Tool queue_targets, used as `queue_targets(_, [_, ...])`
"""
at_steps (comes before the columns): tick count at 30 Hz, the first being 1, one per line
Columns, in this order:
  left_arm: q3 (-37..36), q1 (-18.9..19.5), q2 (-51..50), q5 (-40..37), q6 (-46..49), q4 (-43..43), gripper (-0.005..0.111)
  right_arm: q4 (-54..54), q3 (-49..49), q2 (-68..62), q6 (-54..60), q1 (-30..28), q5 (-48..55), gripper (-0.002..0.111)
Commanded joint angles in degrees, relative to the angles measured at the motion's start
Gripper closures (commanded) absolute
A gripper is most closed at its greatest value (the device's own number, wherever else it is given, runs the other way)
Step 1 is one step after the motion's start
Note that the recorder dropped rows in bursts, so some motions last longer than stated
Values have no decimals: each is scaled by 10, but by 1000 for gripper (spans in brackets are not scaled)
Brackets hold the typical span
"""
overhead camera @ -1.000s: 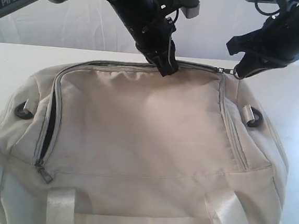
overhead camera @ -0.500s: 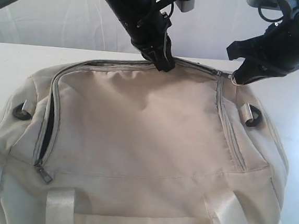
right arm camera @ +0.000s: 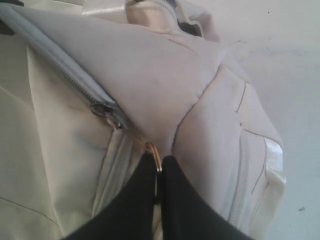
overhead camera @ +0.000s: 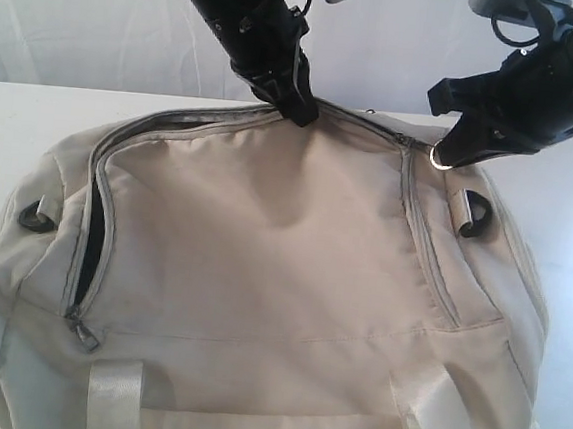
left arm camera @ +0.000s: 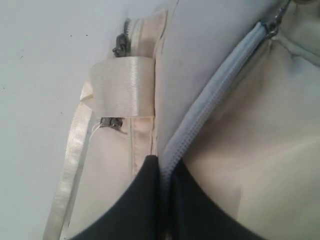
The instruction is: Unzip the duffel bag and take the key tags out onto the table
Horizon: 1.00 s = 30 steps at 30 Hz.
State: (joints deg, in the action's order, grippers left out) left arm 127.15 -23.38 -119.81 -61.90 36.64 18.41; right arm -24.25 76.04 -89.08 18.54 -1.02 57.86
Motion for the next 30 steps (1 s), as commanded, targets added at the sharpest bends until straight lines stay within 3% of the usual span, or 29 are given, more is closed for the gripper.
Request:
queue_targets(1, [3,36,20,-9,-5,-87,107,102,-8,19,7,-21,48,108])
queue_targets(11, [2,39,14,-25,-8,-78,107,95,-74,84,7,-23,55,108])
queue_targets(23, [2,38,14,-81,68,121,107,28,-94,94,32,-23,-33,108])
queue_targets(30, [2,38,16,-81,97,198,107,-128,-89,41,138,-23,-76,108])
